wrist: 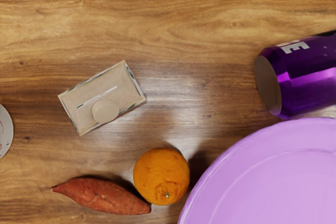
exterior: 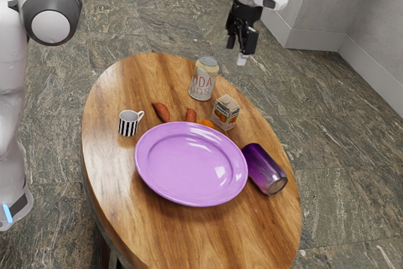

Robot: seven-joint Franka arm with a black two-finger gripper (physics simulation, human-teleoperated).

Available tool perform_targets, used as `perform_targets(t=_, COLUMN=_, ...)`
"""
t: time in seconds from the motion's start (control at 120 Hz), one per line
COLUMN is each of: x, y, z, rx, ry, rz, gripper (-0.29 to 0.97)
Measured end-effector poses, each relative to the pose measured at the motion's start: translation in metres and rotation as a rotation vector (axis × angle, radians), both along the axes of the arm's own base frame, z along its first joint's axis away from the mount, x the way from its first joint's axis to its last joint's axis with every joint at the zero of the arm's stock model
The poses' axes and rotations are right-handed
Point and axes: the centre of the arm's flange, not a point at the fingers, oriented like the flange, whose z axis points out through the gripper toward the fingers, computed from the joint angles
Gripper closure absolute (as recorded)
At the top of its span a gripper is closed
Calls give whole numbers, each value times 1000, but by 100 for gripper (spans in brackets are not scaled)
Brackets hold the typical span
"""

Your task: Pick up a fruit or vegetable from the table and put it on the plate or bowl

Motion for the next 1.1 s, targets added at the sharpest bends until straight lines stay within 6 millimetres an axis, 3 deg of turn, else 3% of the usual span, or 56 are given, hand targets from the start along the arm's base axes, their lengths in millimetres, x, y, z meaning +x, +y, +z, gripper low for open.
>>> perform_targets(t=0.283, x=1, y=-5, z=15, rx=5, ry=-51, rz=-16, gripper=0)
perform_targets(t=0.483, x=-4, y=23, z=26, rx=19, ry=-65, rz=31, gripper=0)
perform_targets(t=0.542, x=-6, y=52, z=20, rx=20, ry=-47, rz=84, gripper=0)
perform_targets(t=0.608, x=-29, y=115, z=22, rx=-9, ry=-30, rz=197, gripper=0)
perform_targets(t=0.667, x=-77, y=171, z=31, rx=-22, ry=-17, rz=333, gripper=0)
perform_targets(t=0.717, x=-134, y=214, z=41, rx=-10, ry=-8, rz=482, gripper=0)
perform_targets(t=0.75, x=-165, y=230, z=46, rx=7, ry=0, rz=567, gripper=0)
perform_targets(t=0.8, x=-196, y=206, z=52, rx=50, ry=17, rz=629, gripper=0)
perform_targets(t=0.9, x=-226, y=153, z=46, rx=140, ry=63, rz=787, gripper=0)
perform_targets(t=0.95, x=-214, y=139, z=28, rx=160, ry=105, rz=859, gripper=0)
perform_targets(t=1.008, x=-191, y=142, z=9, rx=123, ry=150, rz=876, gripper=0)
perform_targets(t=1.1, x=-181, y=146, z=-3, rx=58, ry=181, rz=886, gripper=0)
